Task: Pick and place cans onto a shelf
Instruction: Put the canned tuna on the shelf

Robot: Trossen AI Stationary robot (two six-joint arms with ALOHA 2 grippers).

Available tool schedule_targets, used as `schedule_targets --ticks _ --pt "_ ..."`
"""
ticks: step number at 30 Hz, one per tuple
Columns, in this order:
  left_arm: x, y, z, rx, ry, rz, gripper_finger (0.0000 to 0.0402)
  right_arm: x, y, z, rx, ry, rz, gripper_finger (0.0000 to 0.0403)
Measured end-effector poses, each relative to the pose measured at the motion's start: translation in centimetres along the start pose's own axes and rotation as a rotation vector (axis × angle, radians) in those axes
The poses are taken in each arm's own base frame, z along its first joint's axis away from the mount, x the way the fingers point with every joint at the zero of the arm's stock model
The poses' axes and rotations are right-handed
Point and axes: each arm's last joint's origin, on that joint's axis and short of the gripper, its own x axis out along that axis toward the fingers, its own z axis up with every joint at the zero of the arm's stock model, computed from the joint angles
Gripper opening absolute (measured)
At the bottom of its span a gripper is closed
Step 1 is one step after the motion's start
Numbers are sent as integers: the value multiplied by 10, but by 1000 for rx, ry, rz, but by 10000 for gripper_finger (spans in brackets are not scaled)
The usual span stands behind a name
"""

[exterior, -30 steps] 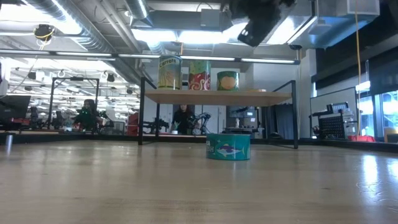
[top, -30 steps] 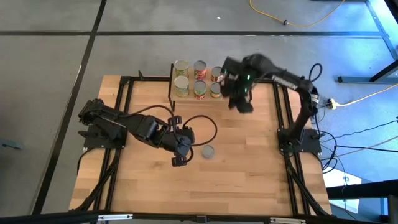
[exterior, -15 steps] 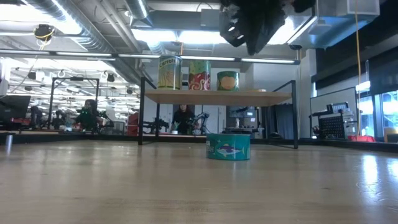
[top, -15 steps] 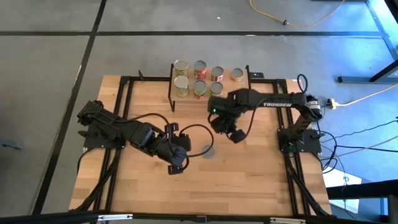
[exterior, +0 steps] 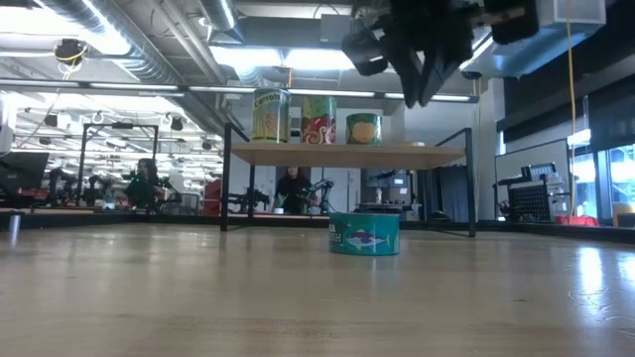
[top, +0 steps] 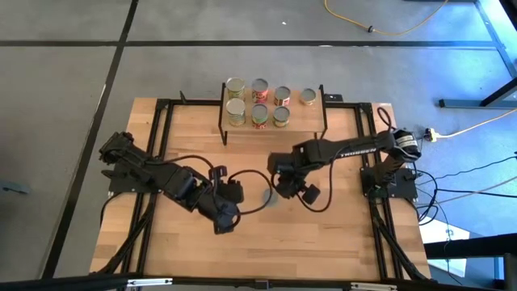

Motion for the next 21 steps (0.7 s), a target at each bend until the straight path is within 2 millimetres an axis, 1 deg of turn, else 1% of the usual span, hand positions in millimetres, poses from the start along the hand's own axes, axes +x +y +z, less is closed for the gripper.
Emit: schedule_targets --ticks 3,5,8,10,13,21 --pt "-1 -1 -1 -2 0 -2 43 9 5 6 -46 -21 -17 49" --pt "-1 -2 -1 -10 -1 -4 43 13 10 8 -63 -23 -15 39" --pt "-1 -2 -1 -19 -1 -4 43 15 13 13 -81 -35 -16 10" --pt "-1 -2 -1 -18 -1 -4 43 15 14 14 -80 -37 -18 7" --pt "-1 -2 -1 -19 -1 -4 43 15 11 15 -55 -54 -40 19" --pt "-1 -2 -1 -19 -1 -4 43 17 10 16 -69 -70 -55 69"
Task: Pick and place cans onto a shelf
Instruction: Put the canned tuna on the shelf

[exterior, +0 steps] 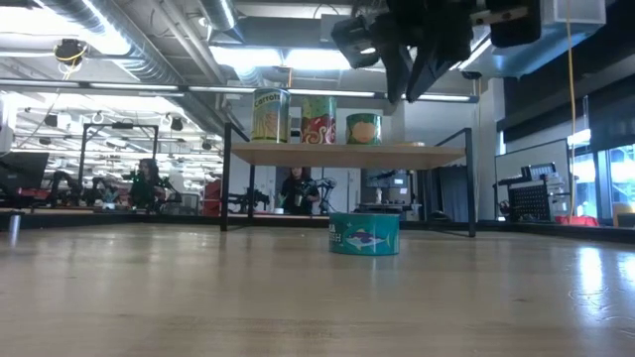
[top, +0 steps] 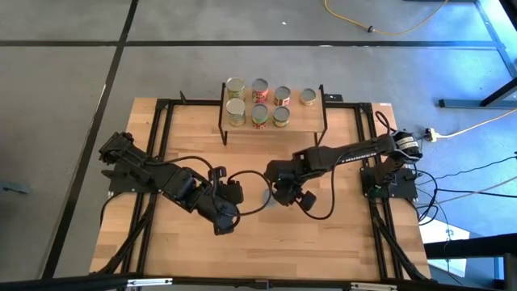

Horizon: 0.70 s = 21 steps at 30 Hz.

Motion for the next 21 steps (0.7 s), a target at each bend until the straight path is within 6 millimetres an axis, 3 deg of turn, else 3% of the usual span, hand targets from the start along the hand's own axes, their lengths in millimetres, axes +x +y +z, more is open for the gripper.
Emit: schedule_targets --ticks 7,21 --pt "-1 -1 -1 3 0 -3 43 27 8 -15 -125 -31 49 84" --pt "0 -1 -1 -4 0 -3 43 62 14 -33 -157 -107 -49 81"
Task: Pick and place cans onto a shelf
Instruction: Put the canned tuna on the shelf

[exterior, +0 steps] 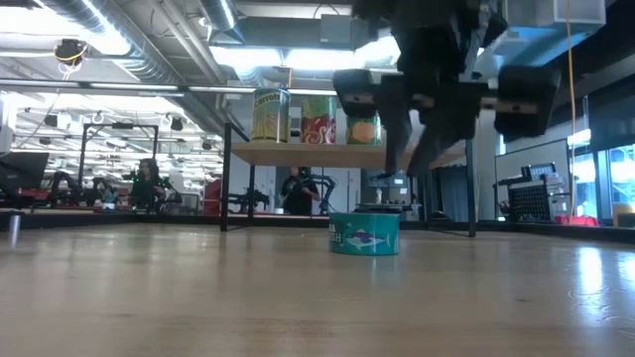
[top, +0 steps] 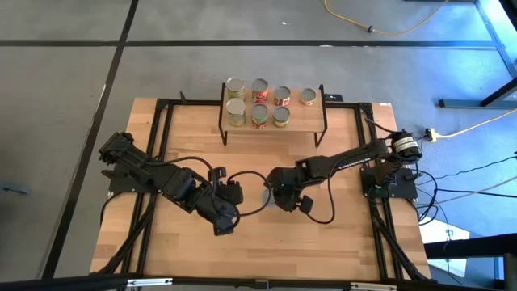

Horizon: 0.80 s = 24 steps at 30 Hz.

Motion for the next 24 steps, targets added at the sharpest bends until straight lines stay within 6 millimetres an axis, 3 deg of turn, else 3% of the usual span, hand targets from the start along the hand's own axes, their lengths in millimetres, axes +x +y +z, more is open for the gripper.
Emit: schedule_targets --ticks 6,24 --pt "0 0 0 0 0 0 43 12 6 -10 3 5 6 80" --pt "0 0 1 -5 -1 0 43 39 0 -25 26 54 -21 80"
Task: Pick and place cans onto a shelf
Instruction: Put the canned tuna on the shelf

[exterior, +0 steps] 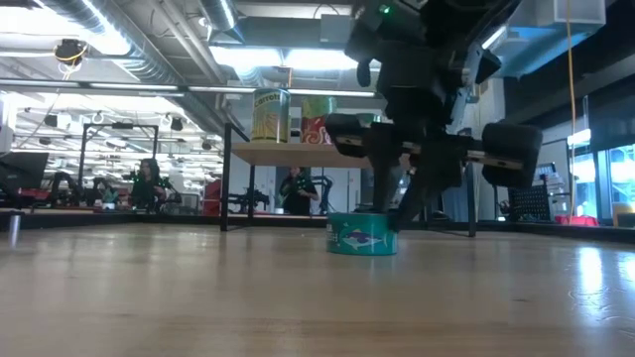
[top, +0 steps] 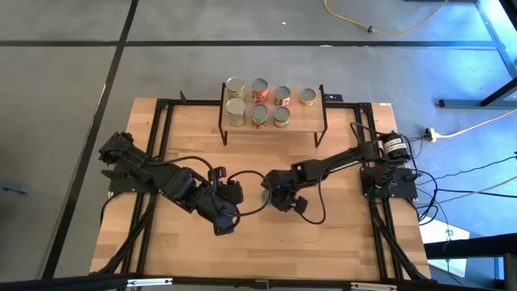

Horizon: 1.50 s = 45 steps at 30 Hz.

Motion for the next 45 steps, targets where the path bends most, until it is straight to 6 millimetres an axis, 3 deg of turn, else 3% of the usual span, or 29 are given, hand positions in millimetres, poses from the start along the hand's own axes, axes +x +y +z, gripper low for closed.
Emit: schedule_targets --ticks 8,12,19,25,35,45 --pt "0 0 0 0 0 0 43 7 -2 -4 40 12 9 61" --pt "0 0 0 1 0 0 43 4 -6 0 160 20 16 13" --pt "0 0 0 8 0 -1 43 -10 -16 11 295 121 39 6" --pt "-1 -3 -2 18 1 -5 43 -34 -27 31 292 203 58 6" --pt "-5 -11 -8 44 1 -24 43 -91 -42 78 261 200 77 6" --pt "-6 -11 -8 48 -22 7 43 -144 -49 92 296 337 -12 6"
